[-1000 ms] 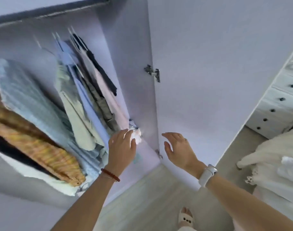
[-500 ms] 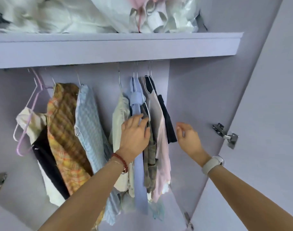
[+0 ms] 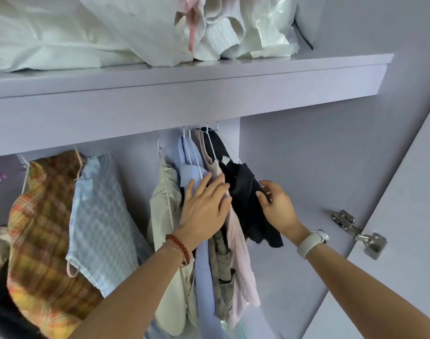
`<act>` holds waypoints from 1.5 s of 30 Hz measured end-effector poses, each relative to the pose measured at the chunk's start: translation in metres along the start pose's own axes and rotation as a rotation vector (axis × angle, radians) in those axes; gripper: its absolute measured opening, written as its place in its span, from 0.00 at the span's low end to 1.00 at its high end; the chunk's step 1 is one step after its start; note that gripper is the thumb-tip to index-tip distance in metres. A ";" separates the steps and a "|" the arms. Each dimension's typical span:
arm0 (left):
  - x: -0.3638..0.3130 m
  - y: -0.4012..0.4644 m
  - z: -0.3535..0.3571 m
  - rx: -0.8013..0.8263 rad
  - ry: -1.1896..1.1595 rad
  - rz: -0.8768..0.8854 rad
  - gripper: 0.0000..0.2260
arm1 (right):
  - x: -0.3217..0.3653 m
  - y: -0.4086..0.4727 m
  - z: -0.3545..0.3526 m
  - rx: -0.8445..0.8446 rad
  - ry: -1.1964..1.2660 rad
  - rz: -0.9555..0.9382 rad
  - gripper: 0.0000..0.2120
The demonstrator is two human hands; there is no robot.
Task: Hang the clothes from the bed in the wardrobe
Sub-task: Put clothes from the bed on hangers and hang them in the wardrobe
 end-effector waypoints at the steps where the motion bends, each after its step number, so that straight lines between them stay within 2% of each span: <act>1: 0.004 -0.003 0.001 -0.009 -0.018 -0.014 0.20 | 0.004 0.004 0.000 0.002 -0.028 -0.021 0.18; 5: 0.018 -0.011 0.004 -0.011 -0.056 -0.005 0.19 | 0.030 0.024 0.012 0.014 -0.189 -0.049 0.21; 9: 0.028 -0.013 0.006 -0.013 -0.059 0.017 0.19 | 0.044 0.037 0.028 0.074 -0.380 0.024 0.17; 16: 0.040 -0.017 0.007 -0.031 -0.081 0.039 0.20 | 0.058 0.026 0.002 -0.193 -0.347 0.015 0.14; 20: 0.037 -0.015 0.007 -0.019 -0.038 0.024 0.20 | 0.042 -0.009 -0.017 -0.287 -0.231 0.046 0.14; 24: 0.020 -0.012 -0.001 -0.051 0.037 0.018 0.19 | 0.017 -0.058 -0.031 -0.299 -0.151 0.146 0.16; 27: -0.011 -0.014 -0.010 -0.150 0.072 0.106 0.20 | -0.002 -0.103 -0.048 -0.265 -0.187 0.212 0.15; 30: -0.058 -0.021 -0.012 -0.218 -0.051 0.232 0.20 | -0.017 -0.162 -0.074 -0.231 -0.237 0.231 0.13; 33: -0.112 -0.032 0.006 -0.060 -0.277 0.298 0.20 | -0.031 -0.230 -0.106 -0.211 -0.301 0.276 0.12; 36: -0.171 -0.050 0.036 0.153 -0.345 0.359 0.20 | -0.048 -0.298 -0.144 -0.209 -0.380 0.337 0.12; 39: -0.240 -0.076 0.050 0.208 -0.412 0.517 0.12 | -0.068 -0.369 -0.185 -0.211 -0.489 0.403 0.14; 41: -0.287 -0.100 0.057 0.300 -0.464 0.620 0.08 | -0.077 -0.420 -0.208 -0.207 -0.555 0.455 0.17; 43: -0.331 -0.133 0.062 0.437 -0.550 0.724 0.09 | -0.082 -0.472 -0.226 -0.228 -0.630 0.516 0.21; 45: -0.370 -0.171 0.062 0.522 -0.646 0.835 0.09 | -0.085 -0.525 -0.244 -0.331 -0.637 0.613 0.17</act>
Point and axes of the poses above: each hand's wrist, its own y-axis towards the middle knuckle, its own z-axis out of the palm, x = y × z, the point moved 5 cm from there along y, towards the middle knuckle, and after that the axes turned 10 degrees about y, right-handed, at the moved point
